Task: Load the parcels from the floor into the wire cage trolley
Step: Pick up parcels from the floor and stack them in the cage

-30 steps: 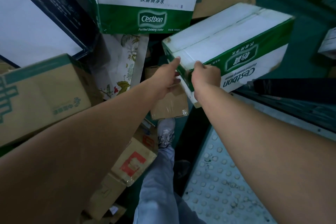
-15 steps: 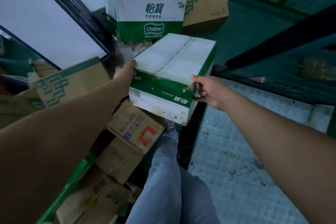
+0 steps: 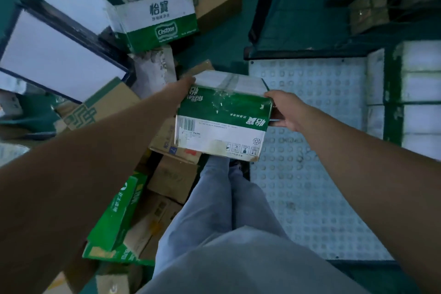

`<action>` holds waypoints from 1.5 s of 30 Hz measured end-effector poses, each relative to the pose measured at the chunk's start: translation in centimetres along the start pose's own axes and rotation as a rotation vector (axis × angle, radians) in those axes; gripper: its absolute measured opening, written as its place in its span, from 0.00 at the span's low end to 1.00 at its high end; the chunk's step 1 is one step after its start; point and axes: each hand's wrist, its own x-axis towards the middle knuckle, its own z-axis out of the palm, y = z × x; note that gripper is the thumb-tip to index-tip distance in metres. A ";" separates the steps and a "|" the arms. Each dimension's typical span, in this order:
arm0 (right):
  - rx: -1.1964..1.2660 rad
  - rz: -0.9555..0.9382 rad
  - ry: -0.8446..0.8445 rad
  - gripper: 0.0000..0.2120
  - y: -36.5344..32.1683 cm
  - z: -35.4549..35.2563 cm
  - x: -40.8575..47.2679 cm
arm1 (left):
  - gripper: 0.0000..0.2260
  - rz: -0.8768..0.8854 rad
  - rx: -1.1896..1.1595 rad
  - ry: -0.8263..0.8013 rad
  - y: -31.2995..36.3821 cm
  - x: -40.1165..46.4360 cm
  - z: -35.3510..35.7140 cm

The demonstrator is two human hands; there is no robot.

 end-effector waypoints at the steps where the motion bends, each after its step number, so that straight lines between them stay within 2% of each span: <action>1: 0.030 0.002 0.033 0.11 0.8 -1.1 -0.6 | 0.17 0.021 0.073 -0.027 0.5 -0.5 1.0; 4: 0.125 0.021 0.125 0.12 3.1 -4.5 -2.0 | 0.15 0.085 0.166 -0.070 1.8 -3.1 5.0; 7: 0.220 0.042 0.194 0.12 6.2 -8.0 -3.3 | 0.24 0.181 0.340 -0.109 2.4 -1.9 8.6; 8: 0.252 0.051 0.205 0.10 7.2 -8.8 -3.7 | 0.27 0.193 0.369 -0.097 1.4 4.5 9.3; 9: 0.285 0.061 0.223 0.09 8.4 -9.7 -4.0 | 0.32 0.188 0.406 -0.091 1.2 7.1 10.5; 11: 0.381 0.081 0.256 0.07 11.3 -12.0 -5.3 | 0.38 0.161 0.459 -0.105 1.9 4.3 13.9; 14: 0.492 0.120 0.301 0.10 15.7 -14.0 -6.5 | 0.17 0.192 0.613 -0.240 2.5 -6.3 19.1; 17: 0.606 0.175 0.364 0.14 20.8 -15.8 -8.0 | 0.14 0.266 0.791 -0.319 1.6 -10.3 24.5; 20: 0.727 0.253 0.380 0.12 25.7 -17.1 -10.6 | 0.14 0.265 0.914 -0.400 0.4 -12.5 29.2; 25: 0.944 0.367 0.390 0.12 32.1 -17.7 -13.9 | 0.36 0.293 1.140 -0.543 -2.1 -15.0 35.3; 26: 0.969 0.375 0.392 0.13 32.9 -17.5 -14.3 | 0.36 0.282 1.166 -0.557 -2.5 -15.2 36.0; 30: 1.048 0.372 0.459 0.16 36.1 -17.6 -15.9 | 0.21 0.314 1.266 -0.634 -4.2 -18.0 39.3; 37: 1.411 0.358 0.577 0.11 39.9 -18.9 -15.8 | 0.10 0.391 1.415 -0.688 -6.5 -20.7 45.6; 39: 1.452 0.352 0.617 0.09 41.0 -19.1 -14.9 | 0.11 0.403 1.469 -0.697 -7.1 -20.2 47.2; 41: 1.511 0.344 0.640 0.08 42.3 -19.6 -13.5 | 0.16 0.427 1.527 -0.718 -7.7 -19.7 49.1; 45: 1.568 0.329 0.685 0.10 44.4 -21.4 -10.0 | 0.19 0.443 1.551 -0.716 -8.8 -17.6 53.3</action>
